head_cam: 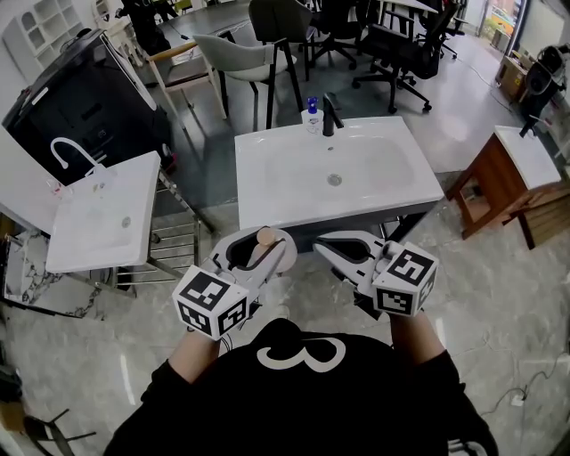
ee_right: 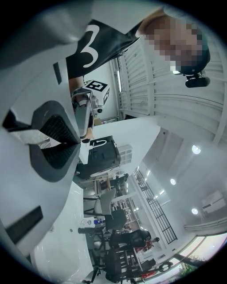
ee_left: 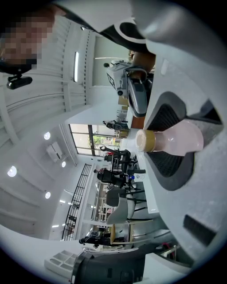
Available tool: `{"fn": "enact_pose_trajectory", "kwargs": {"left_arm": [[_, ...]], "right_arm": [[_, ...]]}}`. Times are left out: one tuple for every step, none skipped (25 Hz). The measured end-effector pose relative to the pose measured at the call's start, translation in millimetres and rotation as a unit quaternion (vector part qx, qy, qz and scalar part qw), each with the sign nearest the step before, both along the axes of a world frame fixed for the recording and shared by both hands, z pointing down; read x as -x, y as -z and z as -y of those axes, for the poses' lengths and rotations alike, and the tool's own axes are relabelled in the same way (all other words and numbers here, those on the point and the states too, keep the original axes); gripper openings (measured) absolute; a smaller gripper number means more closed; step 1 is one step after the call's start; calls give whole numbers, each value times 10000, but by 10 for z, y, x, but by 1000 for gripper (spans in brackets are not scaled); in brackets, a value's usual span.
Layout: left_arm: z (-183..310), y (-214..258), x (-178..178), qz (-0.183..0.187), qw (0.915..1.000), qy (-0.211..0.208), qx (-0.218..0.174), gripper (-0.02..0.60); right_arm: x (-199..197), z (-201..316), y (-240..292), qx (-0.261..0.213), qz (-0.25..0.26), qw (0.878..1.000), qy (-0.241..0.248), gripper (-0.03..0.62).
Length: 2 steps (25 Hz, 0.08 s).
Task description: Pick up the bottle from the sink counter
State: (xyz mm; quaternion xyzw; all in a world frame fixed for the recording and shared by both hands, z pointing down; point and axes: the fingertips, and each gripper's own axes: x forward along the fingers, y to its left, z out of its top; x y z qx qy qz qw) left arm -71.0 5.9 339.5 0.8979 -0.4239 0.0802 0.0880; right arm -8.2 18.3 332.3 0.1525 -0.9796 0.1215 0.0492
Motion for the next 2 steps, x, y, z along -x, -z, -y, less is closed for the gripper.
{"fn": "enact_pose_trajectory", "kwargs": {"left_arm": [[-2, 1, -6, 2, 10000, -6, 2, 150], [-4, 2, -12, 4, 10000, -12, 5, 150]], "right_arm": [[-2, -1, 1, 1, -1, 10000, -3, 12], [-5, -2, 1, 2, -1, 10000, -5, 12]]}}
